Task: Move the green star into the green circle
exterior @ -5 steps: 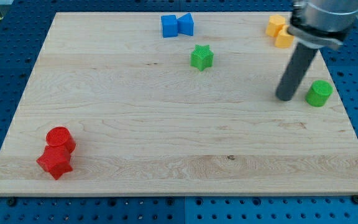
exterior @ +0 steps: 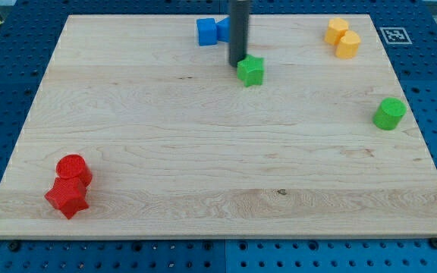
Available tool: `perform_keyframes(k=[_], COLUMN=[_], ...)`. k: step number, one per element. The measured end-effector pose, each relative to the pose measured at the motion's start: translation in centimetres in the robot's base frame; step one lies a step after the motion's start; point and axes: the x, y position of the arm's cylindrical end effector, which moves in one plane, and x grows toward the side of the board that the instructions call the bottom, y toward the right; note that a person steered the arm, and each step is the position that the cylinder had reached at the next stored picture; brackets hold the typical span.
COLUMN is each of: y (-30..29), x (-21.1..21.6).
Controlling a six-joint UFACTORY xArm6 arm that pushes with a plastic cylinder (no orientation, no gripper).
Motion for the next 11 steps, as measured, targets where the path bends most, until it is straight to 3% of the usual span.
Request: perform_keyframes(k=[1,2,3,5,6,8,11], y=[4.0,5.1,2.1,0.5,3.0,9.7,7.3], x=[4.6,5.9,2.8,8.2,9.4,9.6,7.6])
